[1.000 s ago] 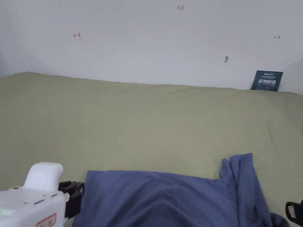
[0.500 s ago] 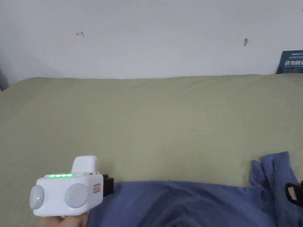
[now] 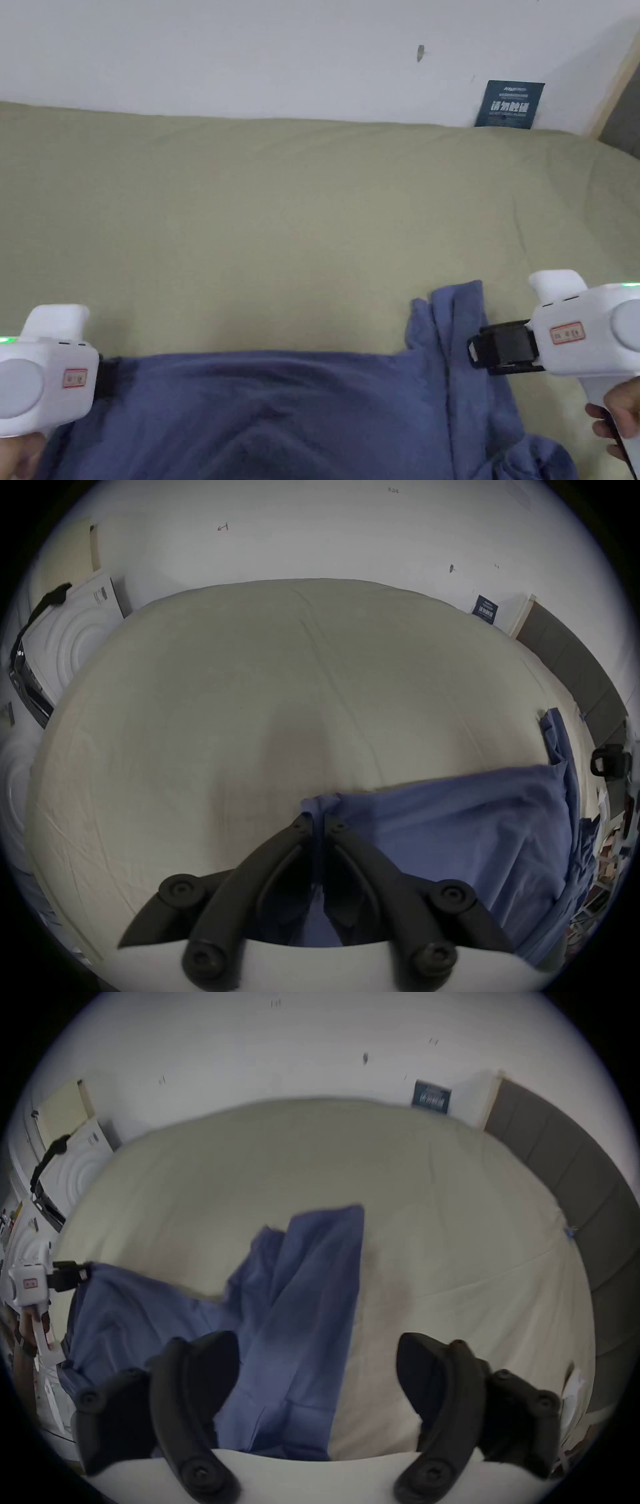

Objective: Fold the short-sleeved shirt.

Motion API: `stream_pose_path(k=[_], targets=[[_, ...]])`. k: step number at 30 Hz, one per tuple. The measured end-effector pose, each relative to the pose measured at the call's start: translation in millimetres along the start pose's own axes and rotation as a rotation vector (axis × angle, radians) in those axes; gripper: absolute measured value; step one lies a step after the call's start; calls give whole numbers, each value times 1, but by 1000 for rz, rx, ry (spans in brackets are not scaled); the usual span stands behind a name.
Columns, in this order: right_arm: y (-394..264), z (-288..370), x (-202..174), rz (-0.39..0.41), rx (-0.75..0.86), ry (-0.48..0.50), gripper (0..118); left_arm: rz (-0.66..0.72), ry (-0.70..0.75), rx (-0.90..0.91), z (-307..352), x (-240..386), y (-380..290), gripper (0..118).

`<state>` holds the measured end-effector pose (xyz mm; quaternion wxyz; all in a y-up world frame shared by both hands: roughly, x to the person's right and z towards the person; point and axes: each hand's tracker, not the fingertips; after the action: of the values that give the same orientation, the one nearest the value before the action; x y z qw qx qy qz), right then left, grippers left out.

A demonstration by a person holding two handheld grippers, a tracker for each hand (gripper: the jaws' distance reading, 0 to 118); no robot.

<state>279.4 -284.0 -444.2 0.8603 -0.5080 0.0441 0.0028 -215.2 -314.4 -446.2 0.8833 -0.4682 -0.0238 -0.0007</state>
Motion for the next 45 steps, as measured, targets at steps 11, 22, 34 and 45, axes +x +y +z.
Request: stream_pose_path(k=[11,22,34,45], targets=[[19,-47,-23,-78,-39,-82,2,23,-28,10,8,-2,-6,4],[-8,51,-29,-71,193,96,2,2,-119,95,48,-11,-6,4],[-87,172,-25,-16,290,130,2,-55,-285,224,160,-38,-61,4],[-205,209,-31,-141,140,79,2,-101,-329,117,211,-55,-176,4]])
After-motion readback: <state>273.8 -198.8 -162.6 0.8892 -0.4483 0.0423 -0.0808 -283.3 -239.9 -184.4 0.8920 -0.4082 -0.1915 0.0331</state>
